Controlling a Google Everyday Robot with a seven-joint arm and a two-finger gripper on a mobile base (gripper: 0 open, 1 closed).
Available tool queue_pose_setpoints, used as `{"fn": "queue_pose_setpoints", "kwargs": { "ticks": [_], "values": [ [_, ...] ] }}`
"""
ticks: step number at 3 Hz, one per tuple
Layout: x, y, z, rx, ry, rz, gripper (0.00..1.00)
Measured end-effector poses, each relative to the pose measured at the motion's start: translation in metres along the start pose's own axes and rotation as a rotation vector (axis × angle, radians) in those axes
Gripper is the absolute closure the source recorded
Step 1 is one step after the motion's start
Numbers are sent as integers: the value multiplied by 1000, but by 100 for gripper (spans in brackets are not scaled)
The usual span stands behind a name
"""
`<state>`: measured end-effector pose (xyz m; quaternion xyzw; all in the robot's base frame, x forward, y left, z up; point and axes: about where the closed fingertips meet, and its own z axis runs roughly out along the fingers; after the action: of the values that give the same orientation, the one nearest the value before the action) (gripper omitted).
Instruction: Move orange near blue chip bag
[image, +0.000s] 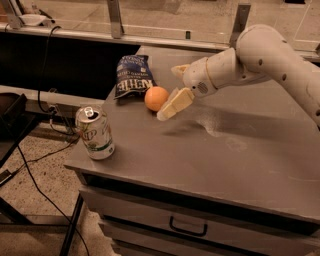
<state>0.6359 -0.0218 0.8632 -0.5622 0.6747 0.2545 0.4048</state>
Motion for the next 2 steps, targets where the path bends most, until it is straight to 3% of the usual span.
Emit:
{"fn": "queue_pose_setpoints", "kwargs": {
  "ticks": [2],
  "values": [
    [-22,-6,-38,43,43,-44,0]
  ]
}}
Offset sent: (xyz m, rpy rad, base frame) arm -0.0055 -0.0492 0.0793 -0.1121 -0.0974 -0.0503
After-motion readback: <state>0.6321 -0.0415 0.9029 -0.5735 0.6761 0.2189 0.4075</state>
